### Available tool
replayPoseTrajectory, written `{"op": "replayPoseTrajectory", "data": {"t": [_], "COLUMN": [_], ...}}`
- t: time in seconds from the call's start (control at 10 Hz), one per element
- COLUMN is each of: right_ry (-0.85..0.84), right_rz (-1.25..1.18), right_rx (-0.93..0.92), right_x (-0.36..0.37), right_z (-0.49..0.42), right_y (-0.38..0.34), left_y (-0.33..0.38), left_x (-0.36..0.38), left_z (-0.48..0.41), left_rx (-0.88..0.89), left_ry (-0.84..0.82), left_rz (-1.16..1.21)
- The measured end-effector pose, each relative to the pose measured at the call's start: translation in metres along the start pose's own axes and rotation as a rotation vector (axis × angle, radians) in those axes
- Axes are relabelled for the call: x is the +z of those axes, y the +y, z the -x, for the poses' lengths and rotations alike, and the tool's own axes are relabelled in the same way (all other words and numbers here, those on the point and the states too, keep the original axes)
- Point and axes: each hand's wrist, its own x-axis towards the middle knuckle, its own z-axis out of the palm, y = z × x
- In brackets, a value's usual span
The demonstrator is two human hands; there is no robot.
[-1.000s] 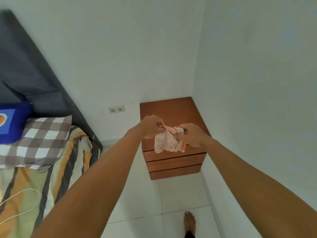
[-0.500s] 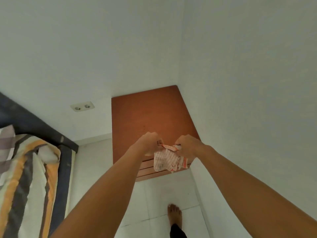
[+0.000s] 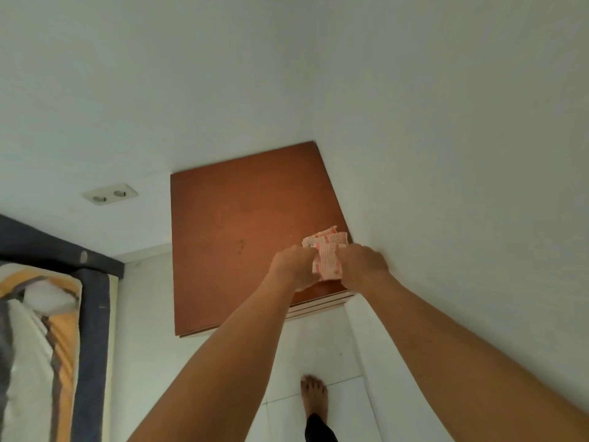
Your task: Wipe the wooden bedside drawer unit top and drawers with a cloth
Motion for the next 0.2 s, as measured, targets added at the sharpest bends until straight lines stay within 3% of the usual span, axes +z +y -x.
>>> {"op": "replayPoseTrajectory", "data": {"t": [0.2], "right_ry": [-0.026], "right_rz": [-0.038], "right_rx": [-0.010], "right_x": [-0.002], "right_z": [0.011], "right_y": [-0.012], "left_y": [-0.014], "left_x": [-0.003], "left_z": [0.015], "left_rx": [-0.069], "left_ry": [0.058], "left_rz": [0.000]}}
